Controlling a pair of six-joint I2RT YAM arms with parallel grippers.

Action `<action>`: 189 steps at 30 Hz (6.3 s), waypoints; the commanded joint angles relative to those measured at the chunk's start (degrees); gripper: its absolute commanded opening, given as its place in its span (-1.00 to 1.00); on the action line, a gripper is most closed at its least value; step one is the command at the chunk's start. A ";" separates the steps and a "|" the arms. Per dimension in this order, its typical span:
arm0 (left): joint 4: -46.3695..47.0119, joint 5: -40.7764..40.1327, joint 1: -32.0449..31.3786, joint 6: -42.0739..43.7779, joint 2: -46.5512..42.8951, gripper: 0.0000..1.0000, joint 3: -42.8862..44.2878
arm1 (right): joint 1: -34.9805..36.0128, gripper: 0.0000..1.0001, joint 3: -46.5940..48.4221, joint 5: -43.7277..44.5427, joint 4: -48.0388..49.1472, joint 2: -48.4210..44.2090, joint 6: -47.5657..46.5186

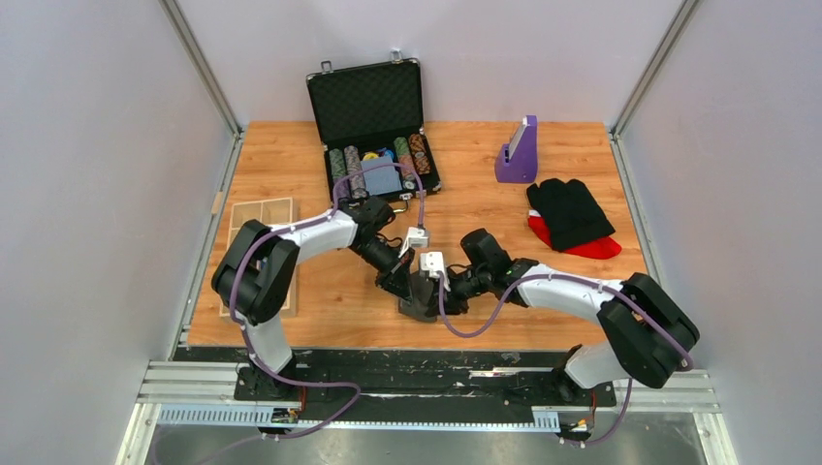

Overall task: Roll the underwear
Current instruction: Roll the underwear to the corner of the board.

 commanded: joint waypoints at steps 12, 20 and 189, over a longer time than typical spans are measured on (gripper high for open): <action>-28.63 7.14 3.61 12.46 15.63 -1.00 8.65 | -1.56 -1.00 3.51 -11.94 -8.61 8.22 5.36; -24.09 4.07 4.49 4.90 15.09 -0.99 8.21 | -2.25 -1.00 6.46 -12.31 -9.86 12.78 6.43; -12.62 -18.32 -3.46 34.29 -7.01 -0.95 -6.17 | -37.58 1.00 42.65 -21.57 -30.85 26.72 20.00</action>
